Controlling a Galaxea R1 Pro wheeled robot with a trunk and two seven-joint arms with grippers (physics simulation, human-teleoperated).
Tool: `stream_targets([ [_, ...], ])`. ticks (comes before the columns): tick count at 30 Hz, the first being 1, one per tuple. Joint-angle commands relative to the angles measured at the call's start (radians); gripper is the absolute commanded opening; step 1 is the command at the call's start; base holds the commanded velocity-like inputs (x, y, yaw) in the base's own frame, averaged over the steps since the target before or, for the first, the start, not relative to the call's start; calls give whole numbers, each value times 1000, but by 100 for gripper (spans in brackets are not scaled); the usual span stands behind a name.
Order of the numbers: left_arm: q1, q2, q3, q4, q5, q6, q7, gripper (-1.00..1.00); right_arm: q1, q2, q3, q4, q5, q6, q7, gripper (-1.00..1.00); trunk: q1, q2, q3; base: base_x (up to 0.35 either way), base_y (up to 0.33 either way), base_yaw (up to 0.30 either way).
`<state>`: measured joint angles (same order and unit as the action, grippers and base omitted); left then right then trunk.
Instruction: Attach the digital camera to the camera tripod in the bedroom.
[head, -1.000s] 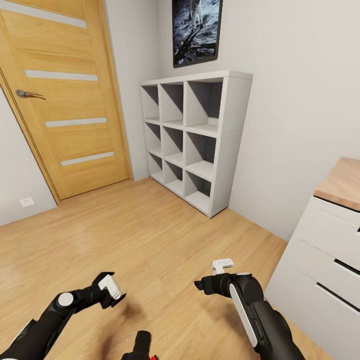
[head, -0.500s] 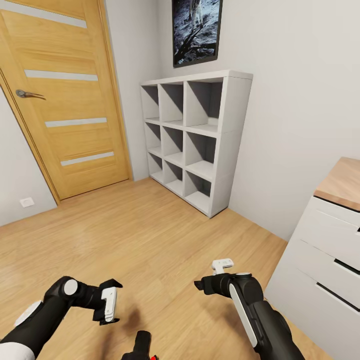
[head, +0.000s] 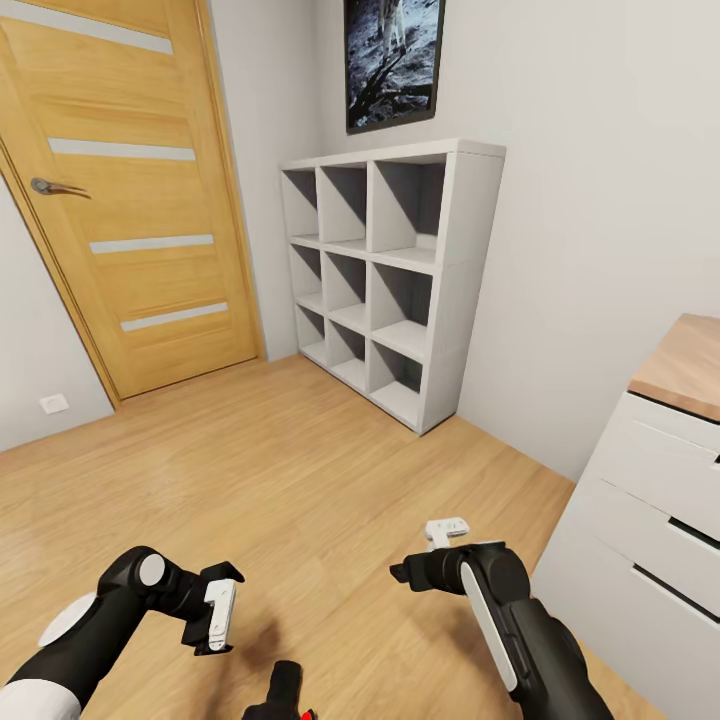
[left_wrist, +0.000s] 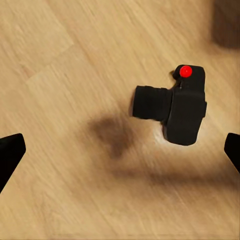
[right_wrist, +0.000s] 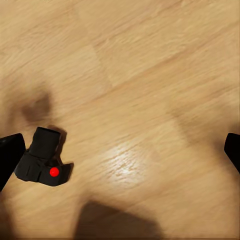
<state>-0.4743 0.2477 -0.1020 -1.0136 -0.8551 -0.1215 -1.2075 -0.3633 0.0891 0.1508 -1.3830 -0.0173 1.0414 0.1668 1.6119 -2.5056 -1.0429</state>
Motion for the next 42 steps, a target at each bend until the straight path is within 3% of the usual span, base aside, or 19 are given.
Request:
stream_targets([
  [1,-1,0,-1,-1,-6,-9,1,100,-1,0,0,-3,-1,6,0,100,0,0,-2,0,0,-37],
  [24,6,-2,4,5,-10,24,28,100,-5,6,1,-3,2,6,0,100,0,0,-35,0,0,-25],
  [31,7,-2,2,23,-7,47,78,100,-6,7,1,1,2,6,0,100,0,0,-45,0,0,-5],
  [42,0,-4,-9,160,-16,25,177,100,-25,8,-7,62,0,6,0,100,0,0,-62,0,0,-1],
])
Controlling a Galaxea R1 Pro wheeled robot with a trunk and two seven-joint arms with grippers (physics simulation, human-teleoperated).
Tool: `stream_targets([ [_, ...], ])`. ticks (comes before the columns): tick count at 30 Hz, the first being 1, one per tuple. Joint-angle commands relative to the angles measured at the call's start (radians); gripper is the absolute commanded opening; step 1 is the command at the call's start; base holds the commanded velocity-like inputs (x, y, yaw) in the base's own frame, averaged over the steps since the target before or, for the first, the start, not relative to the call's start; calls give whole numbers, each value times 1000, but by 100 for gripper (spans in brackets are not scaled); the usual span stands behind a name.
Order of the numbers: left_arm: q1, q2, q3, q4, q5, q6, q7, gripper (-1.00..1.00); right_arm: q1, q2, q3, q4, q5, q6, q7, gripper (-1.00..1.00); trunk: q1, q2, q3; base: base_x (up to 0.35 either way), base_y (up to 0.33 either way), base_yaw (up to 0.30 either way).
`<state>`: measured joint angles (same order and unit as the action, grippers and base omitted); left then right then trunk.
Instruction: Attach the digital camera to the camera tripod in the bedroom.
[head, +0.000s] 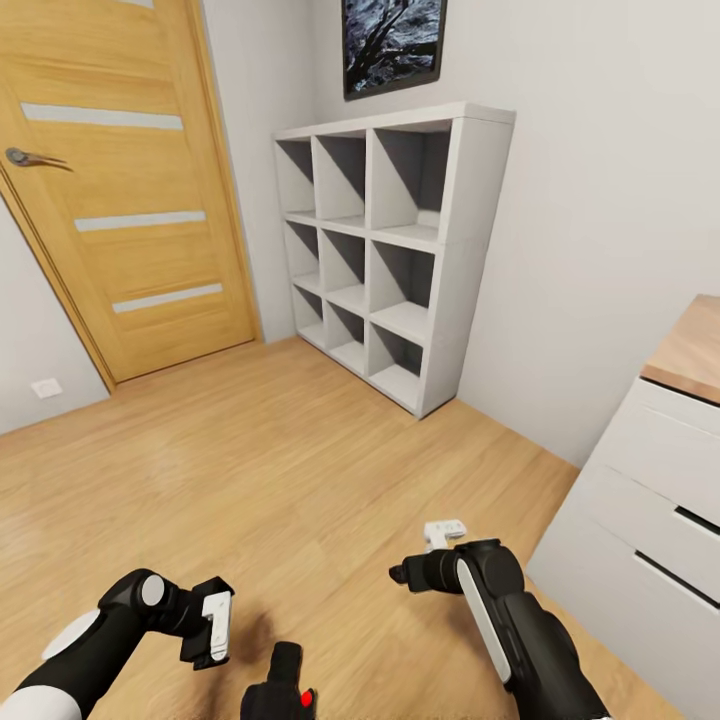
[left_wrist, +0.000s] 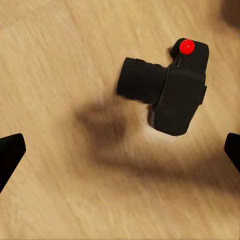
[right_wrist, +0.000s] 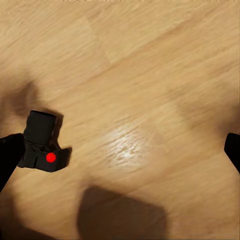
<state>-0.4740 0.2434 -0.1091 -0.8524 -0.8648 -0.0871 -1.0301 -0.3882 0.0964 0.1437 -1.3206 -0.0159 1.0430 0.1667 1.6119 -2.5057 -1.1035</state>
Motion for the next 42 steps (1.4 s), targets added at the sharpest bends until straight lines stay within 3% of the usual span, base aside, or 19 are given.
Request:
stream_targets([
  [1,-1,1,-3,3,-7,-13,6,100,-6,0,-1,1,-2,4,1,100,0,0,-2,0,0,0],
  [14,-3,-12,-35,83,-60,-96,74,100,-33,-4,-3,-1,-7,4,2,100,0,0,-22,0,0,0],
  [30,-3,-22,-41,94,-66,-165,75,100,-34,-3,-3,-9,-7,4,2,100,0,0,-46,0,0,0],
  [42,-6,-14,-39,96,-67,-216,76,100,-34,-3,-2,-10,-9,4,2,100,0,0,-64,0,0,0],
])
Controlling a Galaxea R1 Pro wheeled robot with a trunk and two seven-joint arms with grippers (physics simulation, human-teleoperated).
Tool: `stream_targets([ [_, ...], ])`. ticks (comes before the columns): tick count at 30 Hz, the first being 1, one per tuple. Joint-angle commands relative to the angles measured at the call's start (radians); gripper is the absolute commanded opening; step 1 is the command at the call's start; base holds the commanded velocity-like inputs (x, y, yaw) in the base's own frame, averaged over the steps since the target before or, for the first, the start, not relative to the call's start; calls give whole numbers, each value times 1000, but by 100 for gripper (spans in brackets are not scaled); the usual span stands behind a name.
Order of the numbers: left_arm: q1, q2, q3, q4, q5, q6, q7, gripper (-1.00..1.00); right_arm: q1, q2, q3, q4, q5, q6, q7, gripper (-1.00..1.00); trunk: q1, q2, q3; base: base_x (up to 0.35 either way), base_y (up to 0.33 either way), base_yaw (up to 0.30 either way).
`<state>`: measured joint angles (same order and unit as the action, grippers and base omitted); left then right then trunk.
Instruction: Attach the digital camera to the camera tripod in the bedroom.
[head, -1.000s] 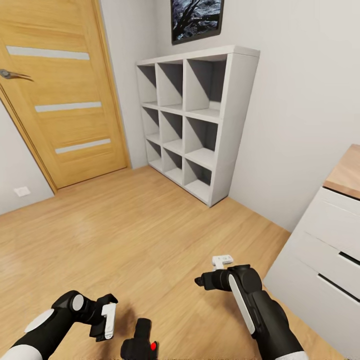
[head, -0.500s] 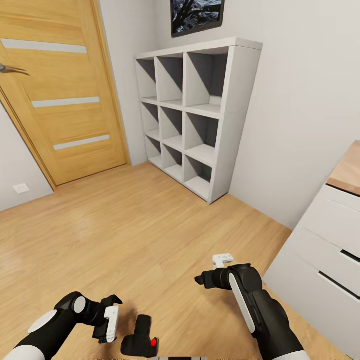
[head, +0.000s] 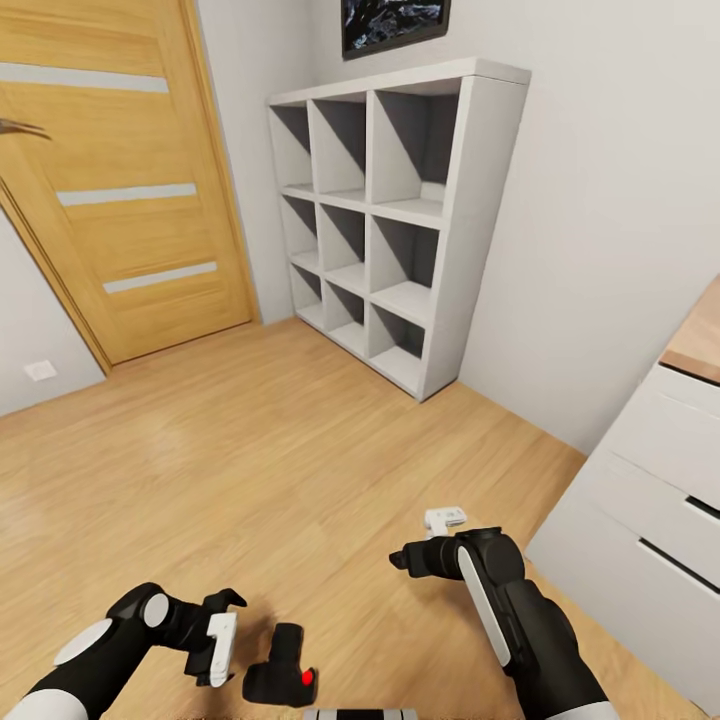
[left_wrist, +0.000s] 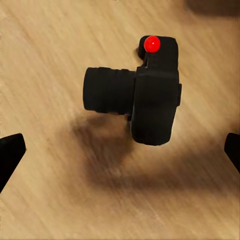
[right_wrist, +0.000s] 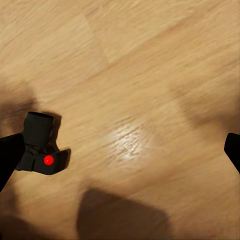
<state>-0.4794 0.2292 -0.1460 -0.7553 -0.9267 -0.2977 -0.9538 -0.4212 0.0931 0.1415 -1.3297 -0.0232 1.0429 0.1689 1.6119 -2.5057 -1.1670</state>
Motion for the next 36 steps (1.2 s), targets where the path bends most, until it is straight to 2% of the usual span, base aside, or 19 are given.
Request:
stream_targets([
  [1,-2,1,-2,-1,-5,-9,1,100,-1,0,0,-2,-2,4,0,100,0,0,-2,0,0,0],
  [19,-11,-10,-2,3,-2,-53,6,100,1,-7,-1,-29,-3,4,0,100,0,0,-30,0,0,0],
  [31,-12,-12,0,11,4,-50,9,100,2,-8,0,-44,-3,4,0,100,0,0,-48,0,0,0],
  [36,-12,-20,1,15,4,-47,9,100,2,-9,-1,-45,-3,4,0,100,0,0,-56,0,0,0],
])
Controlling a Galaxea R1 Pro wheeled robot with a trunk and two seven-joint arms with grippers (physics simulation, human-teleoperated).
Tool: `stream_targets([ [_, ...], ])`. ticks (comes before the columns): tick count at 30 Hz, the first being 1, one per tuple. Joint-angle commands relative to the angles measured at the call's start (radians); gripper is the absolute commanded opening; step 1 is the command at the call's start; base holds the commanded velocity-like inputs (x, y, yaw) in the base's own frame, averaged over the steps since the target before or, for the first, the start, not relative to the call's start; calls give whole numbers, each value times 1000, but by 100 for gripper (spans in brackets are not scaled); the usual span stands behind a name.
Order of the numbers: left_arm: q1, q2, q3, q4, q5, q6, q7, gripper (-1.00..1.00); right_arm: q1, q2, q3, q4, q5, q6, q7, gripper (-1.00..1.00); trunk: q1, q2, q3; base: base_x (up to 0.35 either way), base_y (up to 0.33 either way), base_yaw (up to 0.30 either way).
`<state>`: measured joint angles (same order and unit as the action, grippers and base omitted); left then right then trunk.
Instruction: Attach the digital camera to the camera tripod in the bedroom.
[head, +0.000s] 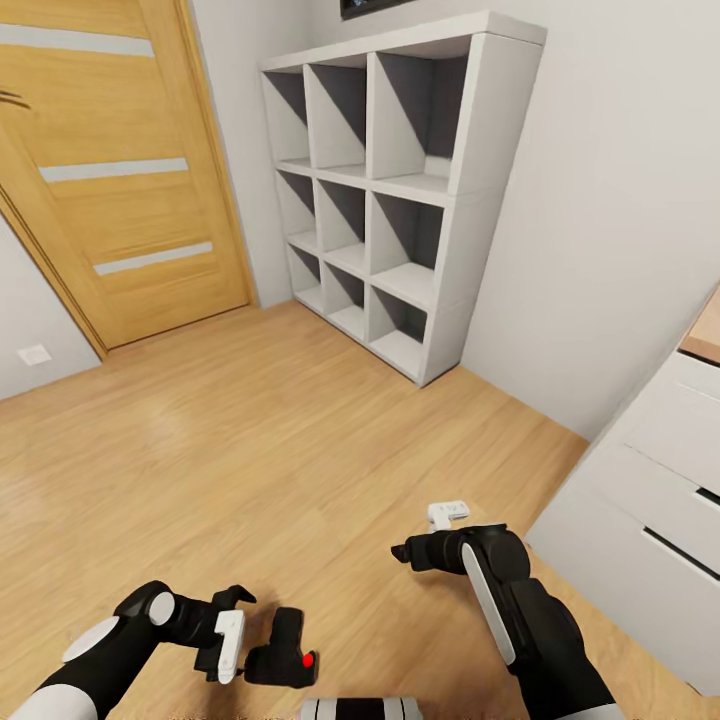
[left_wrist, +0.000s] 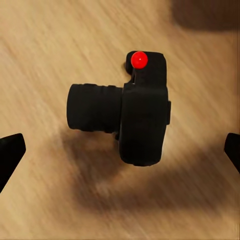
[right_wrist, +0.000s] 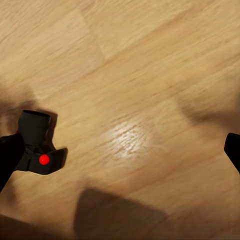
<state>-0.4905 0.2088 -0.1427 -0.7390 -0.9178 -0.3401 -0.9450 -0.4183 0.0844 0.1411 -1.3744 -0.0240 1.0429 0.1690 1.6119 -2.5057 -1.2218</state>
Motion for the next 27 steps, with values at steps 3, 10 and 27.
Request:
stream_targets([
  [3,0,-3,-2,0,-5,-4,0,100,0,0,-1,-1,-2,4,0,100,0,0,-5,0,0,0],
  [10,0,-7,-1,1,-6,-4,1,100,0,0,-1,-3,-2,4,0,100,0,0,-16,0,0,0],
  [27,-56,-11,0,49,-8,-3,1,100,2,0,-1,-47,-4,4,0,100,0,0,-42,0,0,0],
])
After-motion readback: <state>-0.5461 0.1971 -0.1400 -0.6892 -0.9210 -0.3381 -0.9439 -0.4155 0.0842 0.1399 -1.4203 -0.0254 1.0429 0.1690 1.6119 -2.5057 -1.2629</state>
